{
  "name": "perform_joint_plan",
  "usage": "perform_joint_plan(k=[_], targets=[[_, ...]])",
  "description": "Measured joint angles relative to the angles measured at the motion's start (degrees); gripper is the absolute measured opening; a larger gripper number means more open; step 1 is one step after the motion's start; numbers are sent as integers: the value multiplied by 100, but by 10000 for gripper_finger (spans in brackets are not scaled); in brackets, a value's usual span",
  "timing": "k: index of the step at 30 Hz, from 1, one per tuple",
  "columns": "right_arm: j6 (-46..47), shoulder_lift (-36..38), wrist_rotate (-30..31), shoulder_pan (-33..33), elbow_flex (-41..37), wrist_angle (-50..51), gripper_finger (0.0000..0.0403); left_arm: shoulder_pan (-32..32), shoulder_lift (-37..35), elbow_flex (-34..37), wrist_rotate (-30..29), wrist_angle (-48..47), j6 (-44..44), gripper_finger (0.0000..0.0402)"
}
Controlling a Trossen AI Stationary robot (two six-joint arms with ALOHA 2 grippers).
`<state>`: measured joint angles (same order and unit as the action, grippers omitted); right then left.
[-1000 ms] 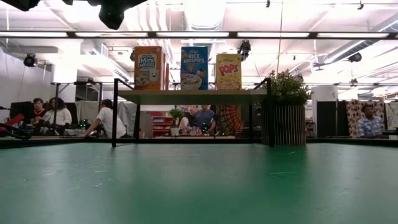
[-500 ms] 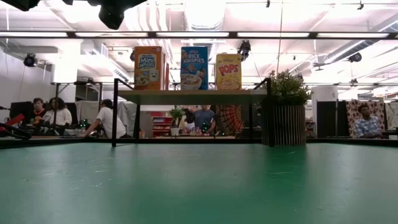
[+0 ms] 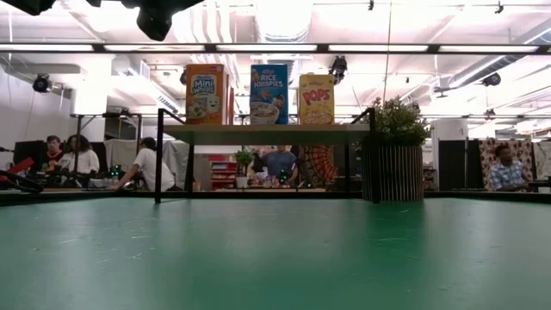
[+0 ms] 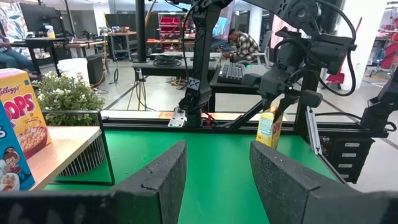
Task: Stack cereal on shelf
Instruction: Put the yellow cereal box on the shelf
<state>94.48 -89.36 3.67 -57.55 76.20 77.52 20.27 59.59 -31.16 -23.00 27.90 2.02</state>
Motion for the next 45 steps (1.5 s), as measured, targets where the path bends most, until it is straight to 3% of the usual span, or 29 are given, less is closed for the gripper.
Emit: perform_joint_plan(k=[7,15,22,28,37,45], targets=[[-479,52,790,515,347,-9,104,0,0,0,-1,-2,0,159],[-2916,61,1593,2007,1073,-234,100,0,0,2,0,-3,-100,159],[-5570,61,1592,3501,1762,-602,102,2,0,0,0,-4,-105,159],[-7199,46,1596,4571,2591,-625,105,2,0,0,0,-4,-105,159],[-8941,-82,1596,5916,3405,-421,100,2,0,0,0,-4,-107,159],[-10071,-83,1577,6676,3563,-396,102,2,0,0,0,-3,-156,159]])
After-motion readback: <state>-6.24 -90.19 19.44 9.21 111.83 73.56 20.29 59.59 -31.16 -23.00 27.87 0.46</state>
